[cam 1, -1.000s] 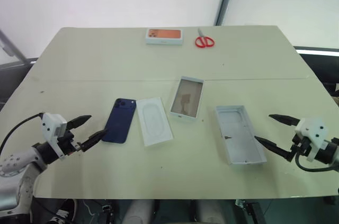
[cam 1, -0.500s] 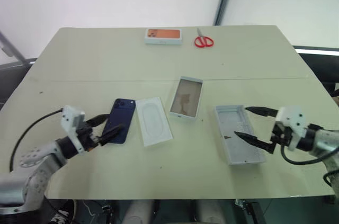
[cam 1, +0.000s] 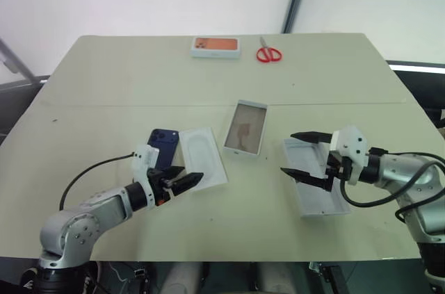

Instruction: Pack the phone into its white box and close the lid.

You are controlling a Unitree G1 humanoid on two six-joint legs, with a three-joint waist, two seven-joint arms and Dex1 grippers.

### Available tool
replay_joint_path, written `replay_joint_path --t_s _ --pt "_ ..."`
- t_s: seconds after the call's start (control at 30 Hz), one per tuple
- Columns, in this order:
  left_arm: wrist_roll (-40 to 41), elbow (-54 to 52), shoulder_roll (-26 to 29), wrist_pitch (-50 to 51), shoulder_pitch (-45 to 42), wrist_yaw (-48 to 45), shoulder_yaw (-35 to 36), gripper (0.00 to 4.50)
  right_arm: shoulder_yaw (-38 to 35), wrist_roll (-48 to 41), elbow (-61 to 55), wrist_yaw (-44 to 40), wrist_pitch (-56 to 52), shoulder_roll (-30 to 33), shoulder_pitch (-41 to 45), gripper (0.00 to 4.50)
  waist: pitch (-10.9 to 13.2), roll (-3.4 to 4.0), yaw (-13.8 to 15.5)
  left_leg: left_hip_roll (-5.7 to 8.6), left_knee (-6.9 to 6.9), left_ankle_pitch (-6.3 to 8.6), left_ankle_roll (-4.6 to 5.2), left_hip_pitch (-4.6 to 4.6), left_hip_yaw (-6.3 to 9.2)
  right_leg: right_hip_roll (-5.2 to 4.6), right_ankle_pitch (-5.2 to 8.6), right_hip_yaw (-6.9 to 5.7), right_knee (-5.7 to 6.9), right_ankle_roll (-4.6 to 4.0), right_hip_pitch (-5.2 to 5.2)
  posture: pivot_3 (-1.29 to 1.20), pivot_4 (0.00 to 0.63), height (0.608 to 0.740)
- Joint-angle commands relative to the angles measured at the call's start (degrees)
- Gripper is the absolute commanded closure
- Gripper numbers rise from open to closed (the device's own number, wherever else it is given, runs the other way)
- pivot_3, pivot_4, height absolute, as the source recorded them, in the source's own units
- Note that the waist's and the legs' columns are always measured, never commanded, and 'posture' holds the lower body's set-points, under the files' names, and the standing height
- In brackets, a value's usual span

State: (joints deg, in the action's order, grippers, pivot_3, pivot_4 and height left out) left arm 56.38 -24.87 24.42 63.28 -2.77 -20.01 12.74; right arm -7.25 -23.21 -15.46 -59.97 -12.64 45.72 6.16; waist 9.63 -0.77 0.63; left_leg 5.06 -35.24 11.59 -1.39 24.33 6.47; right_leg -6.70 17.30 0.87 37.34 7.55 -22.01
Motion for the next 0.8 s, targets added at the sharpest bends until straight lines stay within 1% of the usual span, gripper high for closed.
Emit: replay_joint_path --t_s 0.03,0.23,0.37,0.6,0.7,0.77,0.8 --pt "3.5 0.1 -1.1 3.1 -1.3 4.9 2.3 0.02 -1.0 -0.1 -0.6 0.5 1.1 -0.3 0.0 0.00 0.0 0.00 0.0 0.00 0.00 0.00 0.00 0.00 0.00 0.00 0.00 0.00 0.01 0.00 -0.01 0.00 0.150 0.740" --pt "9.1 2.0 -2.6 7.6 -3.0 11.0 4.5 0.02 -0.7 0.3 -0.5 1.3 1.8 -0.7 0.1 0.00 0.0 0.01 0.1 0.01 -0.03 0.00 0.00 -0.01 -0.01 0.01 0.00 0.01 0.01 0.00 0.01 0.00 0.150 0.740" --pt "12.7 5.5 -5.0 8.9 -4.9 14.4 4.5 0.02 -0.1 0.7 -0.6 2.0 2.0 -1.4 0.5 0.00 0.0 0.02 0.2 0.02 -0.03 0.00 0.00 -0.02 -0.02 0.01 0.00 0.01 0.01 0.00 0.03 0.00 0.150 0.740" --pt "14.8 7.9 -7.5 8.6 -5.4 17.0 3.9 0.02 0.4 1.3 -0.7 2.6 2.2 -2.1 1.4 0.00 0.0 0.04 0.2 0.07 -0.06 0.00 0.00 -0.04 -0.01 -0.02 0.00 0.01 0.00 0.00 0.09 0.00 0.150 0.740" --pt "15.6 8.5 -8.1 8.9 -4.7 18.6 4.3 0.83 0.3 1.6 -0.7 2.6 2.5 -1.8 1.2 0.00 0.0 0.04 0.2 0.07 -0.05 0.00 0.00 -0.05 -0.01 -0.03 0.00 0.01 0.00 0.00 0.10 0.00 0.150 0.740" --pt "16.1 8.5 -7.9 9.1 -4.4 19.2 4.1 1.74 0.3 1.6 -0.8 2.7 2.5 -1.8 1.1 0.00 0.0 0.04 0.1 0.07 -0.05 0.00 0.00 -0.05 -0.01 -0.03 0.00 0.01 -0.01 0.00 0.10 0.00 0.150 0.740" --pt "16.5 8.6 -7.9 9.0 -4.2 19.4 4.2 2.32 0.3 1.6 -0.8 2.7 2.5 -1.8 1.2 0.00 0.0 0.04 0.1 0.07 -0.05 0.00 0.00 -0.05 -0.01 -0.03 0.00 0.01 -0.01 0.00 0.09 0.00 0.150 0.740"
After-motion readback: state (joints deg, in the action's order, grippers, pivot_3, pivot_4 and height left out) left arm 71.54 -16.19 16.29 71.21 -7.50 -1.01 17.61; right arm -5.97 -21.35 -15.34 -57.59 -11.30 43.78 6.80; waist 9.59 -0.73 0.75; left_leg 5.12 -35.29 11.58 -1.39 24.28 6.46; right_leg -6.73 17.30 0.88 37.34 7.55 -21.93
